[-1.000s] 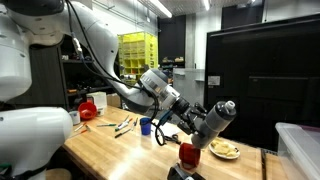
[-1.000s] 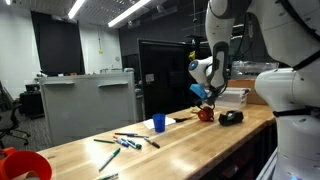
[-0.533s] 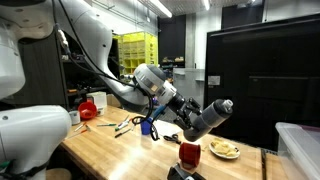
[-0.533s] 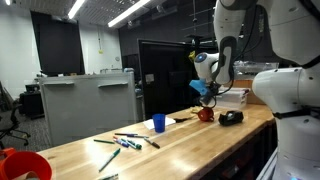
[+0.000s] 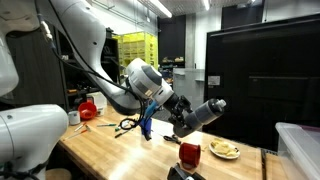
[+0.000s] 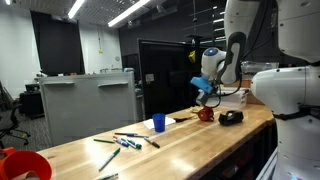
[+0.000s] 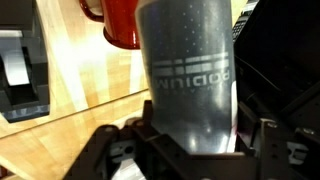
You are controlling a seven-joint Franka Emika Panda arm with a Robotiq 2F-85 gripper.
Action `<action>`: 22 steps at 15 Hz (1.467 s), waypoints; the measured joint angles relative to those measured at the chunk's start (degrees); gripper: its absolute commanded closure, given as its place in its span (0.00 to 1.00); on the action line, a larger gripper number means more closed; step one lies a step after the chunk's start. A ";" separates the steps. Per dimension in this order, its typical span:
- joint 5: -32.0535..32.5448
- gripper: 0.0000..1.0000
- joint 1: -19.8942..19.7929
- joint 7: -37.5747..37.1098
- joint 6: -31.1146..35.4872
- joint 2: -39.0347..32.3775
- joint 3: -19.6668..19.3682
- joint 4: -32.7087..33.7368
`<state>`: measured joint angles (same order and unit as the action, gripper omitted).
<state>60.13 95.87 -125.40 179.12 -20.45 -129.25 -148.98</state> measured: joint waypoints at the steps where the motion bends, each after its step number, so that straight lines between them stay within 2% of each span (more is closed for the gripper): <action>1: -0.22 0.47 1.66 1.41 0.59 0.60 -1.52 -0.49; 8: -0.43 0.47 13.48 12.30 8.80 6.82 -12.92 -3.50; 14: 4.68 0.47 20.24 14.79 15.02 10.45 -19.90 -5.34; 17: 11.19 0.47 19.54 14.10 20.01 11.28 -19.93 -5.95; 18: 13.66 0.47 19.92 12.75 19.84 11.55 -19.87 -5.53; 22: 21.50 0.47 24.73 5.55 18.59 14.72 -19.54 -0.81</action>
<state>81.63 120.60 -119.85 197.70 -5.73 -148.79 -149.79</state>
